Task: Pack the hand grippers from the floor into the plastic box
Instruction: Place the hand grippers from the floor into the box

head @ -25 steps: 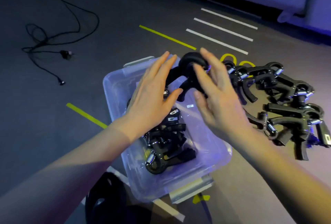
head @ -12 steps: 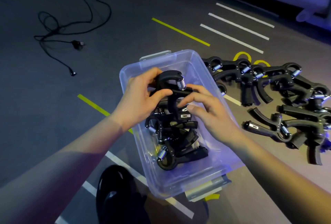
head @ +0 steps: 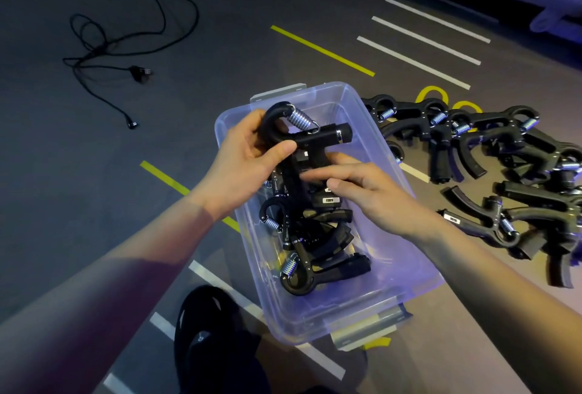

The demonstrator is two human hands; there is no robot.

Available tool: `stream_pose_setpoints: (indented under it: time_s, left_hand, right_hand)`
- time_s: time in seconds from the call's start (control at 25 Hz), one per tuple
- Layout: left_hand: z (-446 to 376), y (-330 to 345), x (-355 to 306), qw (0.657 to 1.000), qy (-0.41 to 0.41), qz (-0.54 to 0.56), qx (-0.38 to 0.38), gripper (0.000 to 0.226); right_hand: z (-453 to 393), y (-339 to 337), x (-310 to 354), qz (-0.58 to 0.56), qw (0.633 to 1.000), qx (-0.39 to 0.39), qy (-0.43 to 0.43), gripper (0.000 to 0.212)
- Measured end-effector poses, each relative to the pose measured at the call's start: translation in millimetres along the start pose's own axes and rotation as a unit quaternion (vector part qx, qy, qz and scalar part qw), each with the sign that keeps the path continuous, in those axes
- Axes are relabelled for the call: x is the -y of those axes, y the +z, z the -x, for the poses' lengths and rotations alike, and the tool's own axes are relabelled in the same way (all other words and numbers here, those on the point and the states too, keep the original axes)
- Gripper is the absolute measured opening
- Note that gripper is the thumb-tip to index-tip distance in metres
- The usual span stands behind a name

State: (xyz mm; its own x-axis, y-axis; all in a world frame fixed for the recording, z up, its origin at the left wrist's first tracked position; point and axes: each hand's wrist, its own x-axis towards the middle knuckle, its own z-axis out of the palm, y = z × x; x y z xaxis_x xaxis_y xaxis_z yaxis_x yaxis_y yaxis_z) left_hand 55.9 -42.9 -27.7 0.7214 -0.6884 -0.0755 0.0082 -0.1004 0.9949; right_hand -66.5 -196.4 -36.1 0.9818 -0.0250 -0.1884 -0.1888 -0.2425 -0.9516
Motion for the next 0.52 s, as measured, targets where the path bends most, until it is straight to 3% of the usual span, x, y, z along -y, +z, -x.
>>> stream_pose_setpoints:
  time_s: [0.04,0.12,0.2,0.32,0.52]
  left_hand:
    - [-1,-5,2,0.994,0.031,-0.099,-0.019,0.026]
    - [1,-15,9,0.922,0.108,-0.363,-0.081,0.042]
    - [6,-20,19,0.85,0.088,-0.506,-0.112,0.058]
    - [15,-16,32,0.82,-0.005,-0.566,-0.089,0.074]
    - [14,-16,36,0.831,-0.048,-0.552,-0.055,0.077]
  right_hand:
    - [-1,-3,-3,0.047,0.999,-0.01,-0.002,0.041]
    - [-5,-7,-10,0.234,0.972,-0.034,-0.019,0.046]
    - [-15,-7,-20,0.437,0.899,-0.019,-0.029,0.048]
    - [-31,7,-33,0.583,0.812,0.014,-0.003,0.049]
    - [-58,27,-54,0.655,0.754,0.039,-0.018,0.044]
